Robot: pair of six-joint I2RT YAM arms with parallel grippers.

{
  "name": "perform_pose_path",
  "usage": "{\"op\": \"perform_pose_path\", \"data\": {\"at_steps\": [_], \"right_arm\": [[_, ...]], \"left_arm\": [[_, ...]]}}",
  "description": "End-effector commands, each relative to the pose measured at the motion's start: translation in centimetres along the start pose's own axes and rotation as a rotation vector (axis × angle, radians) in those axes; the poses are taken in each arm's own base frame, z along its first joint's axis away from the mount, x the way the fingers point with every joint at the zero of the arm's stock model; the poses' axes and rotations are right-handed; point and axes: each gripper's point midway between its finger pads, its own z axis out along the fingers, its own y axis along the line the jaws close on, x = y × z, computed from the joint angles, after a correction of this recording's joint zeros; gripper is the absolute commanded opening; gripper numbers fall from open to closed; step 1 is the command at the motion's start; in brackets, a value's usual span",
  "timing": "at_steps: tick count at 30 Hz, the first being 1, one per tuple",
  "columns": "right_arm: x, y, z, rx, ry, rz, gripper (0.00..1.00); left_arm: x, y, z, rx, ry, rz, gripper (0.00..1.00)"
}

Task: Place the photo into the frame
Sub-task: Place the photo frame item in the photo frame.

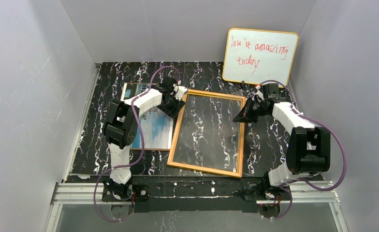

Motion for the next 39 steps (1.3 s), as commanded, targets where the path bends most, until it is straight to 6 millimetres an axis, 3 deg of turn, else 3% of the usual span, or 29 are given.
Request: {"op": "perform_pose_path", "data": {"at_steps": [1,7,14,24,33,39], "right_arm": [[-1.2,1.3,-0.7,-0.040,-0.035,-0.040,0.01],[-2.0,4.3,-2.2,-0.158,-0.104,-0.123,0.01],[-1.4,6.3,-2.7,-0.280,-0.092,-0.142,0.01],[-1.5,6.6,-2.3,-0.313,-0.083,-0.107,0.01],[-1.6,8.7,-3.1,-0.434,-0.077,-0.101,0.01],[-1.3,8.9,-3.1,-0.458,-0.071,-0.079,0.01]], "left_arm": [[2.6,-1.5,0.8,0.060,0.095,-0.001,0.60],[3.0,-1.6,1.4,0.063,0.110,0.000,0.60],[2.9,-2.0,1.7,0.070,0.113,0.007,0.60],[3.1,-2.4,1.9,0.080,0.119,0.017,0.60],[3.2,-2.9,2.0,0.082,0.126,0.031,0.59],[3.3,-2.8,1.9,0.082,0.124,0.032,0.59]]}}
